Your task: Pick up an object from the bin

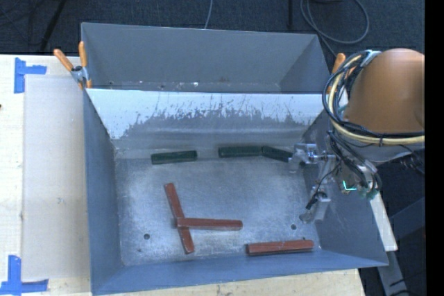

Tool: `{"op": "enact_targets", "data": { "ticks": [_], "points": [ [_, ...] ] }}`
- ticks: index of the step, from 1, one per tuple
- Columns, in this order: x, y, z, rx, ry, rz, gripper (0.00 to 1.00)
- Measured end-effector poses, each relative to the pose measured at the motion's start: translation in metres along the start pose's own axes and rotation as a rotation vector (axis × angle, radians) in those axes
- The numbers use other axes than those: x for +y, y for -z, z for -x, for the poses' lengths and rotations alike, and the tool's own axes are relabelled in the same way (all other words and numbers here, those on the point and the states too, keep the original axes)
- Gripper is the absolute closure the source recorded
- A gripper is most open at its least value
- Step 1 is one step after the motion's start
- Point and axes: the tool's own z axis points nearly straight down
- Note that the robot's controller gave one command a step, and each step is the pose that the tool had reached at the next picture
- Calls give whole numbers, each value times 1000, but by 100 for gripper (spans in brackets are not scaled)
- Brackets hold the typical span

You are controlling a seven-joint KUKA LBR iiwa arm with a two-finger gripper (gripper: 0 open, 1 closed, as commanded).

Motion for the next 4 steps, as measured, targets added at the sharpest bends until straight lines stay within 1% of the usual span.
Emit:
{"op": "enact_targets", "data": {
  "ticks": [1, 2, 3, 4],
  "points": [
    [15, -133, -18, 1, 96, 1, 0],
    [18, -174, -18, -20, 219, -3, 0],
    [18, -176, -21, -9, 222, -2, 100],
    [3, -44, 4, -18, 304, -4, 100]
  ]
}}
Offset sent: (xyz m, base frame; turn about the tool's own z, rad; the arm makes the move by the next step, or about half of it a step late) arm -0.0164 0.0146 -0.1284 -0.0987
